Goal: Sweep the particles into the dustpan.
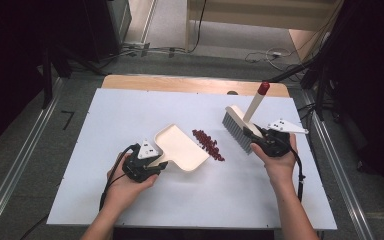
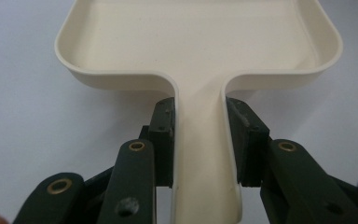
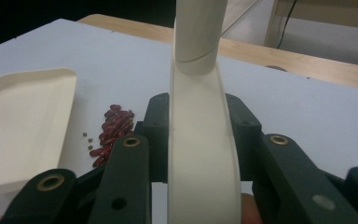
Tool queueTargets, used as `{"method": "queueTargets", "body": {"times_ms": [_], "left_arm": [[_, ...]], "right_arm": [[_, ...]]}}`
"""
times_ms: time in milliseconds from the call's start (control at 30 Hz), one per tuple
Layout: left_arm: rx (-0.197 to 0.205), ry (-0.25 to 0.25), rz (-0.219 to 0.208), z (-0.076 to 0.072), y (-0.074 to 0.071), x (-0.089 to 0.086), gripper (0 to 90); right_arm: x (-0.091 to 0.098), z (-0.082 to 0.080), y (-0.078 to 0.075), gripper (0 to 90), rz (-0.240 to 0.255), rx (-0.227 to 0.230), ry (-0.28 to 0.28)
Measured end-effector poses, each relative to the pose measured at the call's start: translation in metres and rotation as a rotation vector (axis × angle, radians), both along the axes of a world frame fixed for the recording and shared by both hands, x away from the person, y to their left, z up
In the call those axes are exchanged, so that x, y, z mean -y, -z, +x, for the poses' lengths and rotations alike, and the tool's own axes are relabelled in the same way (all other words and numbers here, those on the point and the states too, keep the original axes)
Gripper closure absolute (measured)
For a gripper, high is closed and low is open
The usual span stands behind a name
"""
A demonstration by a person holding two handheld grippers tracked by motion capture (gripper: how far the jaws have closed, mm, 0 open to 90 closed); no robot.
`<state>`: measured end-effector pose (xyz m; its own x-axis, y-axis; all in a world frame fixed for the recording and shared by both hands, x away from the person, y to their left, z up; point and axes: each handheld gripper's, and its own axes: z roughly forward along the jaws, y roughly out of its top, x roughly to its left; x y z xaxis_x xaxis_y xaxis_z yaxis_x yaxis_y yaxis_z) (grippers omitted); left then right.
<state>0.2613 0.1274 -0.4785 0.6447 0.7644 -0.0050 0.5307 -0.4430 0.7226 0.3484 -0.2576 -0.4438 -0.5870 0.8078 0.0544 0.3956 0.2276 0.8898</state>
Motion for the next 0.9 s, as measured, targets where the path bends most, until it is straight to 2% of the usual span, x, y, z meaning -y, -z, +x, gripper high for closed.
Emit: {"method": "queueTargets", "body": {"times_ms": [200,433,633,900], "left_arm": [[-0.016,0.017,0.016,0.004,0.004,0.001,66.4],[-0.033,0.049,0.031,0.002,0.006,0.003,66.4],[-0.049,0.068,0.056,0.0,0.007,0.004,66.4],[-0.056,0.074,0.049,0.003,0.009,0.005,66.4]], "right_arm": [[-0.02,0.011,0.004,64.6,-0.034,-0.011,-0.021],[-0.037,0.021,0.002,64.6,-0.058,0.003,-0.038],[-0.046,0.027,0.007,64.7,-0.069,0.012,-0.049],[-0.053,0.031,0.018,64.8,-0.074,0.013,-0.058]]}}
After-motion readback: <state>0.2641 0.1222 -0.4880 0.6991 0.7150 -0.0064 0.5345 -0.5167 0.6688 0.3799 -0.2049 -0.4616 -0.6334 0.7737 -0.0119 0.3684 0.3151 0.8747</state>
